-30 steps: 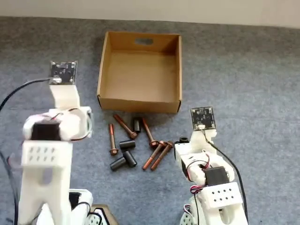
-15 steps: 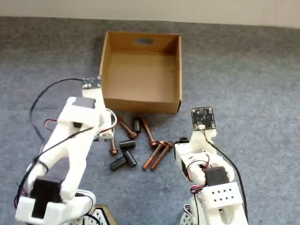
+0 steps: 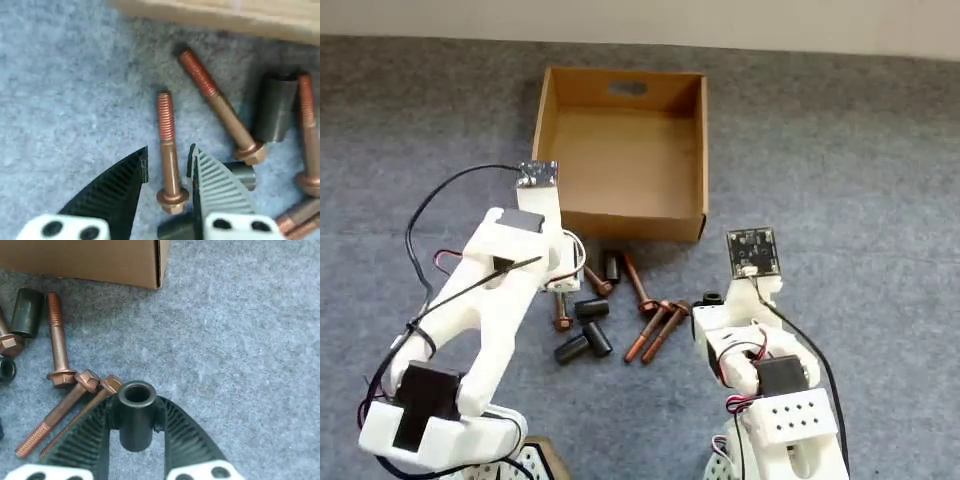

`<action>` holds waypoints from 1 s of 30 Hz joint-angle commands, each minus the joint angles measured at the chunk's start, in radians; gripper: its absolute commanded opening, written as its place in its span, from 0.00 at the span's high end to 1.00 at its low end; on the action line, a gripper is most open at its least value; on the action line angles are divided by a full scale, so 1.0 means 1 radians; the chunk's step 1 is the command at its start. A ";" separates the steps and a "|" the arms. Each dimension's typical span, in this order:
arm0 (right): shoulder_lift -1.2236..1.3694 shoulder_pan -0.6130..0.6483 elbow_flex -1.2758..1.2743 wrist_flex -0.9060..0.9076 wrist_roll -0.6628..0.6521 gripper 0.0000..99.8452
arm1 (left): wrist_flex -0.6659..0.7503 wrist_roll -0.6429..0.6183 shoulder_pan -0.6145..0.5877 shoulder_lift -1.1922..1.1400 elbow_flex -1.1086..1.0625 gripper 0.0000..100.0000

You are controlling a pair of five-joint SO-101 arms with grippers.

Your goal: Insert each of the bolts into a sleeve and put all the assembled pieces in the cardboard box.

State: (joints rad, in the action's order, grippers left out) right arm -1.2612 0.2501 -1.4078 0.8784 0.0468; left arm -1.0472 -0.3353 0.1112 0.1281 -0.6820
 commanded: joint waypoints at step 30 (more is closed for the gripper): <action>-0.012 0.005 0.005 0.002 -0.009 0.99 | -0.272 1.428 -0.314 0.013 0.096 0.99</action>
State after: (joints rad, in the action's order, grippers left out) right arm -1.2612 0.2501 -1.4078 0.8830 0.0468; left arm -1.2804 0.7618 -0.2064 0.1281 -0.6329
